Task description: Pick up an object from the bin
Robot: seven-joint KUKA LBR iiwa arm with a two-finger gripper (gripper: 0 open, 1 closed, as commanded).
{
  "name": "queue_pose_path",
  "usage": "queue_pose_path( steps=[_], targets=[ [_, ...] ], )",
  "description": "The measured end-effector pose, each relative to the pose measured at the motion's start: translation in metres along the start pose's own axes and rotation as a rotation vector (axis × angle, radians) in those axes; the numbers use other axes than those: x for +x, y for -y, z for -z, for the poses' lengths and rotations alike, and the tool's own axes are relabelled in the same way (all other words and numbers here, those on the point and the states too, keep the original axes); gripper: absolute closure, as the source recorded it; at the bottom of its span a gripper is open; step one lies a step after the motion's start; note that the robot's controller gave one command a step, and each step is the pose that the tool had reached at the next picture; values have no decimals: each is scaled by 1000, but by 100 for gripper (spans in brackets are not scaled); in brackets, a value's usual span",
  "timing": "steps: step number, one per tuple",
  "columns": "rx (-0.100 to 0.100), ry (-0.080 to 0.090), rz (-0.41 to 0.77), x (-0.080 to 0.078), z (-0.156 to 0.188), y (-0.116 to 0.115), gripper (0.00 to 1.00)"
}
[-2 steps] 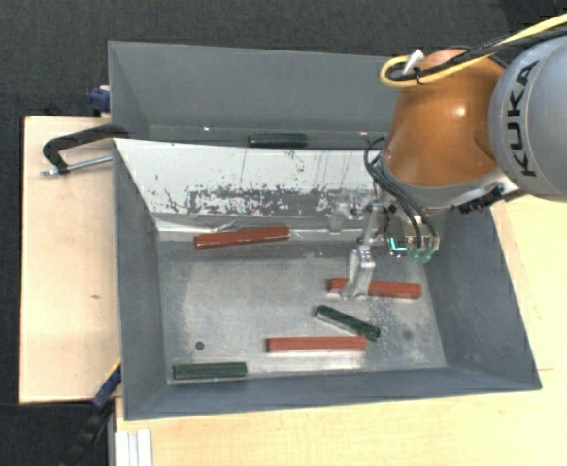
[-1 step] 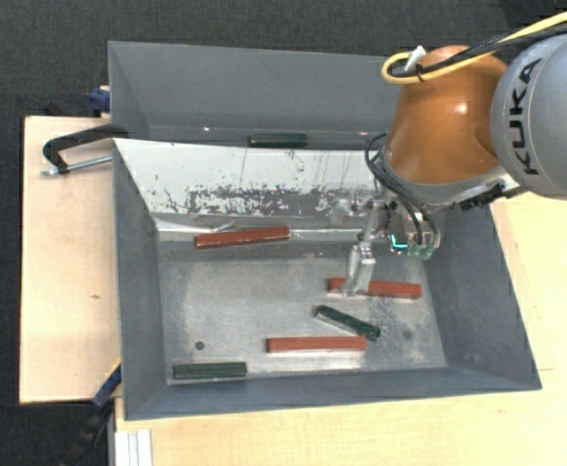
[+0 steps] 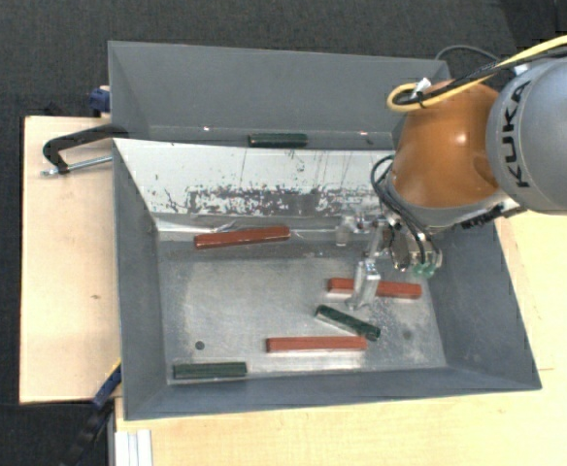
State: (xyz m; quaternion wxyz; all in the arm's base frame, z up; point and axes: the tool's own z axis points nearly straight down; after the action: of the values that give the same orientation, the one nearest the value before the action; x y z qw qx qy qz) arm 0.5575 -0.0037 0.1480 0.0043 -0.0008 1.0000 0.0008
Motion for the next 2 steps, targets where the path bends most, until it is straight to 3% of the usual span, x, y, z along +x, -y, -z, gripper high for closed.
queue_pose_path(
  steps=[1,2],
  targets=[
    [2,-6,-114,-7,-58,-8,0],
    [-2,-10,-103,-8,-76,11,0]
  ],
)
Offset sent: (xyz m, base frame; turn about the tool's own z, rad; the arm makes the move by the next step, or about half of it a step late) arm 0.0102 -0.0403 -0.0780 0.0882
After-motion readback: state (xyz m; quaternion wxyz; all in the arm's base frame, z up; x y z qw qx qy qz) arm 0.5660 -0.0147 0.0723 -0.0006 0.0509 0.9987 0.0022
